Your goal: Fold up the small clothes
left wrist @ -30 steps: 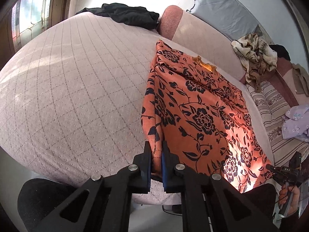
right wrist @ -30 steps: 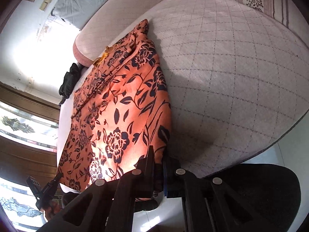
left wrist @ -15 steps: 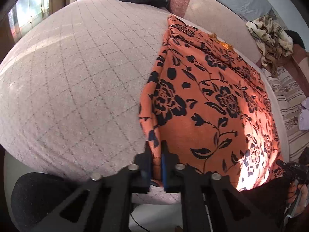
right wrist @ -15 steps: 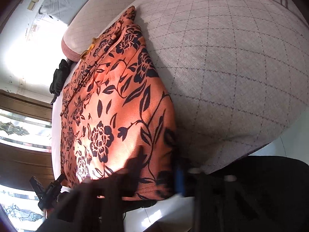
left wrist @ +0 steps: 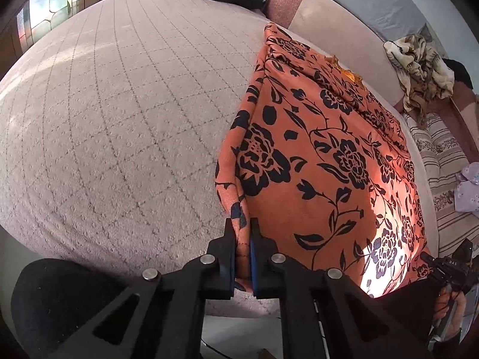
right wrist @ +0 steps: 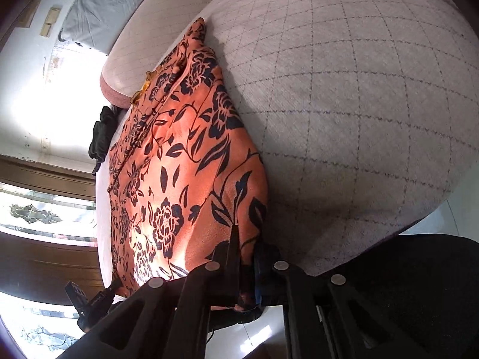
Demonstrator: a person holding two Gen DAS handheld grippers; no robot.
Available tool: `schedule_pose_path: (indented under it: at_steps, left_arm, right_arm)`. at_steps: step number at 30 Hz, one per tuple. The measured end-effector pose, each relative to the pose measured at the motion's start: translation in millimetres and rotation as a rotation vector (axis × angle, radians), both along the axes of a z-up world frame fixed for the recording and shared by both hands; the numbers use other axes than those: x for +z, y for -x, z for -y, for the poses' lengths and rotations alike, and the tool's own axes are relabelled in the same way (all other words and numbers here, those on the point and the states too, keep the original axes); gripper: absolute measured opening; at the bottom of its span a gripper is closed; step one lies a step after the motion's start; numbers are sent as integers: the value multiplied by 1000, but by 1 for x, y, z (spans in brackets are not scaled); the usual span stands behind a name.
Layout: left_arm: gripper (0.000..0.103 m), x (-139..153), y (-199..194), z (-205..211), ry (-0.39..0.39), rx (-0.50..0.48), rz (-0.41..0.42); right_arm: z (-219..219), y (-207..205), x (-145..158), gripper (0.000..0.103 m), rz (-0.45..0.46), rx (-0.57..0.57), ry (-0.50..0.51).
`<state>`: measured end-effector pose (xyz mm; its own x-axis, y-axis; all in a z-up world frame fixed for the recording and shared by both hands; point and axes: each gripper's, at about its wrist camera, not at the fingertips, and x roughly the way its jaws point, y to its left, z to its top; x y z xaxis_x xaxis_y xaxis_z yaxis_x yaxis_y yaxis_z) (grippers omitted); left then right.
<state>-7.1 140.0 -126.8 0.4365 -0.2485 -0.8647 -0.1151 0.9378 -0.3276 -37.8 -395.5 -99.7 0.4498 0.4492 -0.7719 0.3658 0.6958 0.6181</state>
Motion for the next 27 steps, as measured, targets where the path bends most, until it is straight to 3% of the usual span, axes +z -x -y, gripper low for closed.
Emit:
schedule_pose_path:
  at_steps: [2, 4, 6, 8, 9, 10, 11, 12, 15, 19, 22, 24, 27]
  left_arm:
    - [9, 0, 0, 0, 8, 0, 0]
    - [17, 0, -1, 0, 20, -11, 2]
    - [33, 0, -4, 5, 32, -24, 9]
    - [35, 2, -5, 14, -20, -48, 17]
    - [28, 4, -6, 19, -60, -62, 17]
    - [14, 6, -7, 21, -81, -71, 23]
    - [7, 7, -9, 21, -63, -83, 25]
    - [7, 10, -10, 19, -37, -77, 31]
    - [7, 20, -6, 16, -27, -63, 73]
    - [7, 2, -9, 10, -29, -47, 2]
    - [7, 19, -12, 6, 18, -40, 52]
    - [7, 25, -17, 11, -10, -58, 80]
    - [7, 4, -26, 9, 5, -35, -9]
  right_arm:
    - [2, -1, -3, 12, -15, -4, -10]
    - [1, -1, -2, 22, -9, 3, -6]
    - [-1, -3, -2, 38, -5, 21, -23]
    - [-2, -5, -3, 39, -9, 36, -19]
    - [-3, -6, -4, 37, -14, 42, -13]
    - [-3, -7, -4, 31, -28, 43, -6]
    - [-2, -8, -3, 8, -41, 44, 14]
    - [-1, -9, -1, 6, -36, 52, 13]
    - [0, -5, 8, 6, -6, 55, 0]
    - [2, -4, -5, 6, -25, 47, -36]
    - [3, -9, 6, 6, 11, 45, -65]
    - [1, -16, 19, 6, 54, 72, -51]
    - [-2, -26, 11, 6, 29, 87, -66]
